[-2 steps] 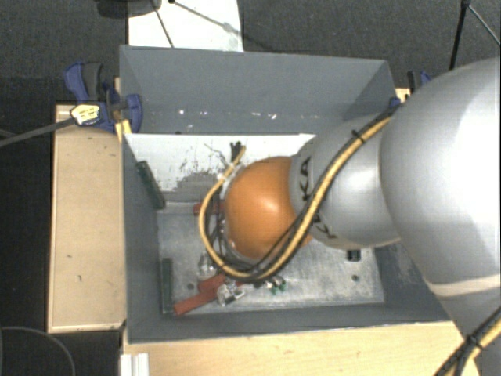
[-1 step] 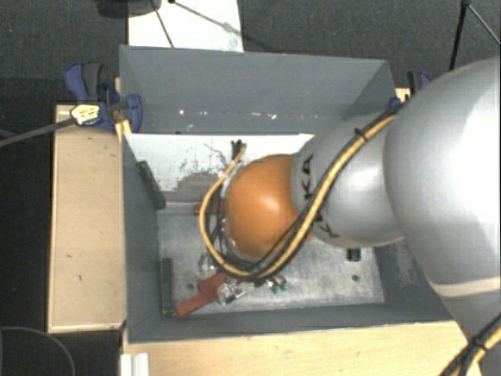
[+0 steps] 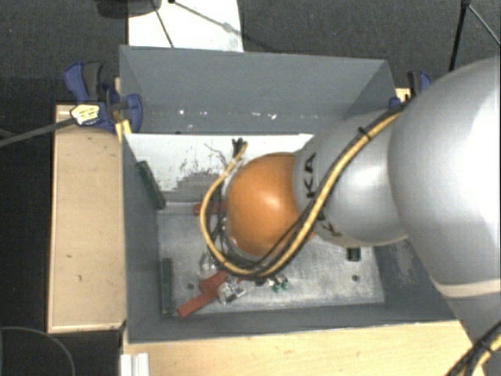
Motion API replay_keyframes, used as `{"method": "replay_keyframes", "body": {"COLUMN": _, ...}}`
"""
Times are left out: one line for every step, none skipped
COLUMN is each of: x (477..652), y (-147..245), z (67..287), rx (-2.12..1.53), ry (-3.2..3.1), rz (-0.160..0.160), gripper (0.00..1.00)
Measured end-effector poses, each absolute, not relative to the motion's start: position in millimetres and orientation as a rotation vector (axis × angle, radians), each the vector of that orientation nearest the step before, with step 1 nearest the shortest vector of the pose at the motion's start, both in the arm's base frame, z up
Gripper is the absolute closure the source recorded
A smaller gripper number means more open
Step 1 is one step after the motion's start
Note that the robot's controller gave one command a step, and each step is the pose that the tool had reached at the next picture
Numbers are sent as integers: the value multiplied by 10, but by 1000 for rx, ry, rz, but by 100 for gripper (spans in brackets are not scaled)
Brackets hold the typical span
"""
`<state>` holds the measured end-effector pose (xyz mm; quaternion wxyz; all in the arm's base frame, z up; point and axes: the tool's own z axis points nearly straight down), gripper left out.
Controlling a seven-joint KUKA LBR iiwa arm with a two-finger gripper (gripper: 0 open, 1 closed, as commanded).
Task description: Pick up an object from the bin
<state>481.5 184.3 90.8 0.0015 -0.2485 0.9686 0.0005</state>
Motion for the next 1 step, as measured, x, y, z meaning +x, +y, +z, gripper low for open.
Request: {"method": "replay_keyframes", "body": {"x": 4806, "y": 1841, "z": 1060, "rx": -778, "ry": 3045, "rz": 1, "gripper": 100}}
